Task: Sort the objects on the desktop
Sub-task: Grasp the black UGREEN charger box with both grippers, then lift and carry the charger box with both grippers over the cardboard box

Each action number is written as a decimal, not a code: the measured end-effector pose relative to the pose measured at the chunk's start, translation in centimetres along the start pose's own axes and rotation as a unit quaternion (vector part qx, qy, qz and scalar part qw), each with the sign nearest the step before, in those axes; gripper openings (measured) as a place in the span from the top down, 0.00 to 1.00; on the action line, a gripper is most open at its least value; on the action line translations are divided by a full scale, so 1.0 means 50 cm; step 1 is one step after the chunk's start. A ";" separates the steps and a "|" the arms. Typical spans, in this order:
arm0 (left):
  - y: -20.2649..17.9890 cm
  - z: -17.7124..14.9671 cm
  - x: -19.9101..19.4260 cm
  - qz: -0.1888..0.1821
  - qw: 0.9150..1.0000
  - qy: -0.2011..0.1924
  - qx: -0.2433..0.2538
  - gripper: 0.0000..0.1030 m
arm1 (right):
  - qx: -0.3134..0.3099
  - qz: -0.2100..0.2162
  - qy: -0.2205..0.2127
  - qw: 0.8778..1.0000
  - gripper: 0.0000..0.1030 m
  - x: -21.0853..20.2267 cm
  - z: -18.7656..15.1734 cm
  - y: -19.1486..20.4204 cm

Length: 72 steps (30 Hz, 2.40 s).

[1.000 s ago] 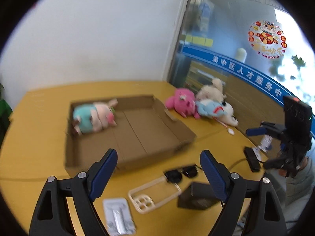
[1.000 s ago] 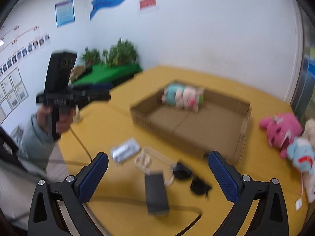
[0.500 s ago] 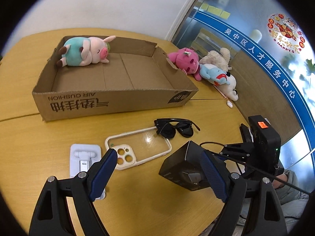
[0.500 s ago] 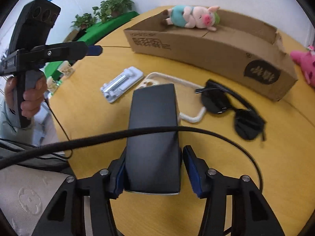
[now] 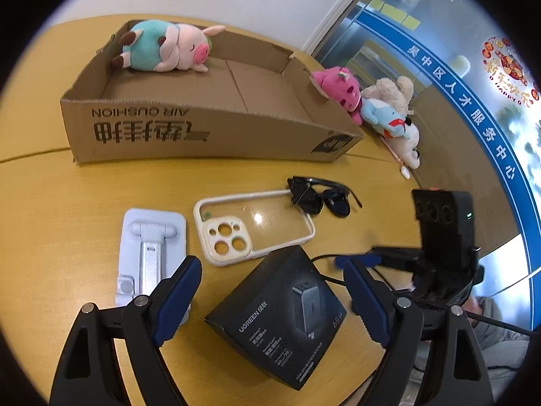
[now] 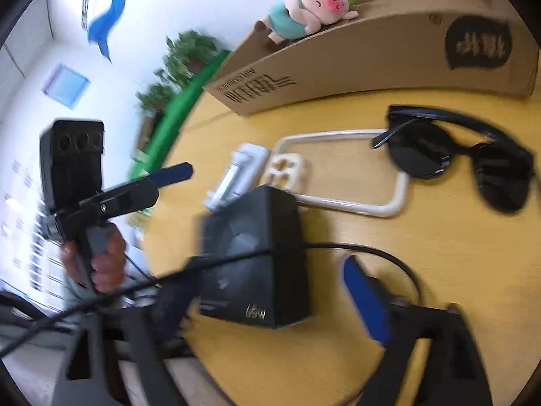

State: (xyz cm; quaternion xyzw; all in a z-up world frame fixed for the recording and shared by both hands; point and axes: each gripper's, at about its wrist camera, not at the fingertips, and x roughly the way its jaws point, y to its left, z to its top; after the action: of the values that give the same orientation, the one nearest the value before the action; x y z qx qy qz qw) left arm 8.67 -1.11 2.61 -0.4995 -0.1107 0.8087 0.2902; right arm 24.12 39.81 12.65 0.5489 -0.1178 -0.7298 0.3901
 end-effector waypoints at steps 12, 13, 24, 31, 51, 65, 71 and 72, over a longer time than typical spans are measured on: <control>0.048 -0.088 0.053 -0.011 0.994 0.094 -0.057 0.18 | -0.213 -0.169 0.105 0.957 0.03 -0.077 -0.024 0.032; 0.053 -0.094 0.059 -0.015 0.993 0.100 -0.064 0.18 | -0.217 -0.154 0.084 0.960 0.03 -0.088 -0.013 0.040; 0.061 -0.124 0.068 -0.030 0.991 0.099 -0.086 0.19 | -0.292 -0.041 0.112 0.949 0.04 0.145 -0.022 0.105; 0.073 -0.124 0.063 -0.034 0.990 0.087 -0.105 0.31 | -0.320 -0.059 0.168 0.931 0.04 0.128 -0.068 0.106; 0.077 -0.128 0.061 -0.036 0.988 0.079 -0.125 0.37 | -0.254 -0.010 -0.120 0.960 0.00 0.008 0.056 0.190; 0.048 -0.199 0.036 -0.038 0.988 0.069 -0.131 0.38 | -0.237 -0.024 0.104 0.966 0.01 0.094 -0.207 0.151; 0.042 -0.190 0.033 -0.025 0.990 0.063 -0.120 0.37 | -0.215 -0.094 0.038 0.971 0.01 0.089 -0.150 0.141; 0.039 -0.182 0.033 -0.019 0.992 0.061 -0.112 0.37 | -0.224 -0.112 0.034 0.968 0.01 0.094 -0.139 0.142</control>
State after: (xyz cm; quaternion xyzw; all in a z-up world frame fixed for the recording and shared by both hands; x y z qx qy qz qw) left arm 15.37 -2.75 -3.89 -0.5752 -0.1921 0.7534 0.2541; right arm 33.02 33.54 11.01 0.4816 0.1241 -0.7579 0.4221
